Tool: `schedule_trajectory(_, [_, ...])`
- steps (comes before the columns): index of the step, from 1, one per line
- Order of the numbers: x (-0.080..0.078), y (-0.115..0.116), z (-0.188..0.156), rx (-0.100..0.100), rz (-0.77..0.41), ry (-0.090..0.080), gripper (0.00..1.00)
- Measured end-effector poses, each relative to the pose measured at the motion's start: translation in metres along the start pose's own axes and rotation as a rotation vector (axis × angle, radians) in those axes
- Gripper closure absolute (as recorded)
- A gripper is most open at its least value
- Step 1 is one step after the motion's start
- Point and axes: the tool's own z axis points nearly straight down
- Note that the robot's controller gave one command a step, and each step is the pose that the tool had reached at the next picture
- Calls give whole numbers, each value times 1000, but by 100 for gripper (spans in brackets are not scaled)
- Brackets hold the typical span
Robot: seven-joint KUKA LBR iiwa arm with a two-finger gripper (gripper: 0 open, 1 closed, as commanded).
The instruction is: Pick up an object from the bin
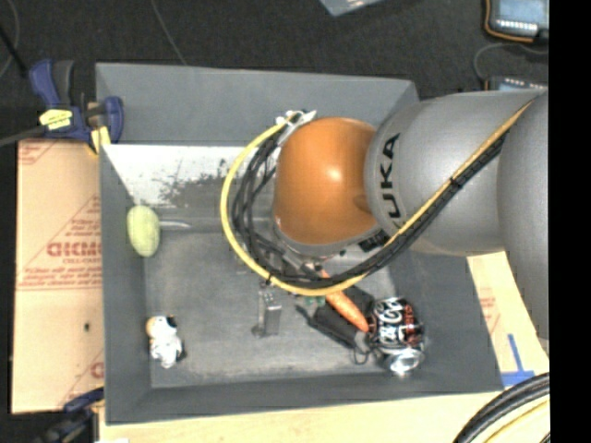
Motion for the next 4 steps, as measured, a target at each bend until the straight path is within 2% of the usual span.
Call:
schedule_trajectory(1, [-28, 3, -6, -2, 141, -4, 0])
schedule_trajectory(2, [-69, 4, -13, -1, -53, -4, 0])
schedule_trajectory(3, [-80, -33, -20, -4, 71, -8, 0])
schedule_trajectory(4, [-76, -67, -3, -2, 239, -9, 0])
